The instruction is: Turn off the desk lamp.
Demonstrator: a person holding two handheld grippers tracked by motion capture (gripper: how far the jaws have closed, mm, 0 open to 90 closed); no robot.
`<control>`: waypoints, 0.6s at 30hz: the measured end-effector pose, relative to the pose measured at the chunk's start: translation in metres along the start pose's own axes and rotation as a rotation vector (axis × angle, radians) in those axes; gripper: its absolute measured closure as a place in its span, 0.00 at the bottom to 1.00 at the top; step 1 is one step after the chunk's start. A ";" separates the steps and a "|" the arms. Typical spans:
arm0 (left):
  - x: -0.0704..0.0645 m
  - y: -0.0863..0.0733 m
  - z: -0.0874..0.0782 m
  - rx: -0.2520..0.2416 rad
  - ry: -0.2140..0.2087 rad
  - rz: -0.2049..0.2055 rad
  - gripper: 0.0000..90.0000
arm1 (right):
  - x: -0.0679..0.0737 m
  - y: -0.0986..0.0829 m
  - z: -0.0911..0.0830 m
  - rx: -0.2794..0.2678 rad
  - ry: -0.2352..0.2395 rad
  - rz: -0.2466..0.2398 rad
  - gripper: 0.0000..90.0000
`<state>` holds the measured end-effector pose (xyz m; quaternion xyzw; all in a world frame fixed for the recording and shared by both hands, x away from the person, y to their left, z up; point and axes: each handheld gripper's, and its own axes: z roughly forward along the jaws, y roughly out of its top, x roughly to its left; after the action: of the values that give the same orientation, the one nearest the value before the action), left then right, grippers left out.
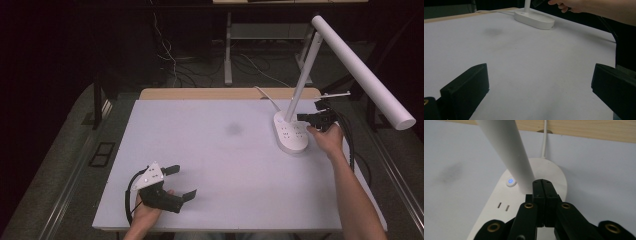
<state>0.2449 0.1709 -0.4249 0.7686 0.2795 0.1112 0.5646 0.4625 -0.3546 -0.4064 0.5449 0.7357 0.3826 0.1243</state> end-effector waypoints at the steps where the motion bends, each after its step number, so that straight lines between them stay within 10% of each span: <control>1: 0.000 0.000 0.000 -0.001 -0.001 -0.002 0.00 | 0.000 0.000 0.000 0.000 0.000 0.000 1.00; 18: -0.001 0.000 0.003 0.005 -0.018 -0.002 0.00 | 0.024 -0.011 -0.039 -0.028 0.015 -0.004 0.78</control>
<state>0.2455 0.1683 -0.4256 0.7706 0.2752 0.1030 0.5655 0.4225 -0.3514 -0.3819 0.5388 0.7322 0.3967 0.1270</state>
